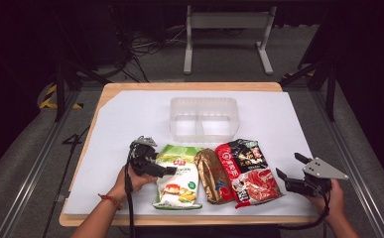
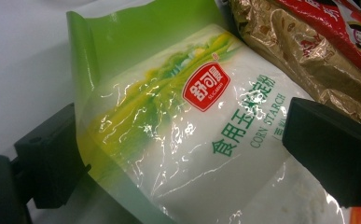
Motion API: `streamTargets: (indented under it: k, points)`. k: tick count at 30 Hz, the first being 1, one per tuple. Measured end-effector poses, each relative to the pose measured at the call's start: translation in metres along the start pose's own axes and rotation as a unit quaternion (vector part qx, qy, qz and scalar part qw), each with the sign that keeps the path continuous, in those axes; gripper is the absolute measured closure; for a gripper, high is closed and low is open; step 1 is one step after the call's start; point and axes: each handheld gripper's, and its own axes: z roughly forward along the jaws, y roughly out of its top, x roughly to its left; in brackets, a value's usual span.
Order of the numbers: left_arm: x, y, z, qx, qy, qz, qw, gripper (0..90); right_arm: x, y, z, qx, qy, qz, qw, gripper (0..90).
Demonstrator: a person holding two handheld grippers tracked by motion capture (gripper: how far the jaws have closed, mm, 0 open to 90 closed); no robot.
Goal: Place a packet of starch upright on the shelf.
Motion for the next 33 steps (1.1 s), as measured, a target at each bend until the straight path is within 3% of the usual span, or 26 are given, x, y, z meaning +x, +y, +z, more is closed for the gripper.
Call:
streamTargets:
  k: [1,5,6,8,9,14,17,20,25,33]
  points:
    - [0.0,0.0,0.0,0.002,-0.005,0.008,1.0,15.9,0.0,0.0,0.001,0.0,0.007,0.005,1.0,18.1]
    - [-0.002,0.001,0.002,0.005,0.008,0.009,0.9999,22.3,0.001,0.0,0.002,0.004,0.01,0.001,0.9999,18.0]
    - [-0.004,0.001,0.003,0.004,0.023,0.015,0.9996,30.2,0.002,0.001,0.002,0.002,0.014,0.002,0.9999,18.0]
    - [-0.005,0.001,0.003,0.005,0.026,0.016,0.9995,34.5,0.002,0.001,0.002,0.002,0.014,0.002,0.9999,18.0]
    - [-0.005,0.001,0.003,0.005,0.026,0.014,0.9995,41.8,0.002,0.002,0.002,0.001,0.015,0.003,0.9999,18.0]
    - [-0.003,0.001,0.005,0.011,0.018,0.002,0.9998,69.8,0.002,0.001,0.003,0.003,0.022,0.007,0.9997,18.0]
    - [0.002,0.001,0.004,0.01,0.004,-0.016,0.9998,78.9,0.002,0.0,0.002,0.004,0.022,0.005,0.9997,18.0]
    - [0.002,0.003,0.004,0.014,0.001,-0.011,0.9998,82.3,0.002,0.0,0.002,0.004,0.022,0.007,0.9997,18.0]
    - [-0.002,0.0,-0.001,-0.001,0.005,0.005,1.0,85.7,0.002,0.0,0.002,0.003,0.022,0.005,0.9997,18.0]
    - [-0.014,-0.002,-0.019,-0.05,0.014,0.012,0.9986,86.8,0.0,0.0,-0.001,0.0,0.018,0.006,0.9998,18.1]
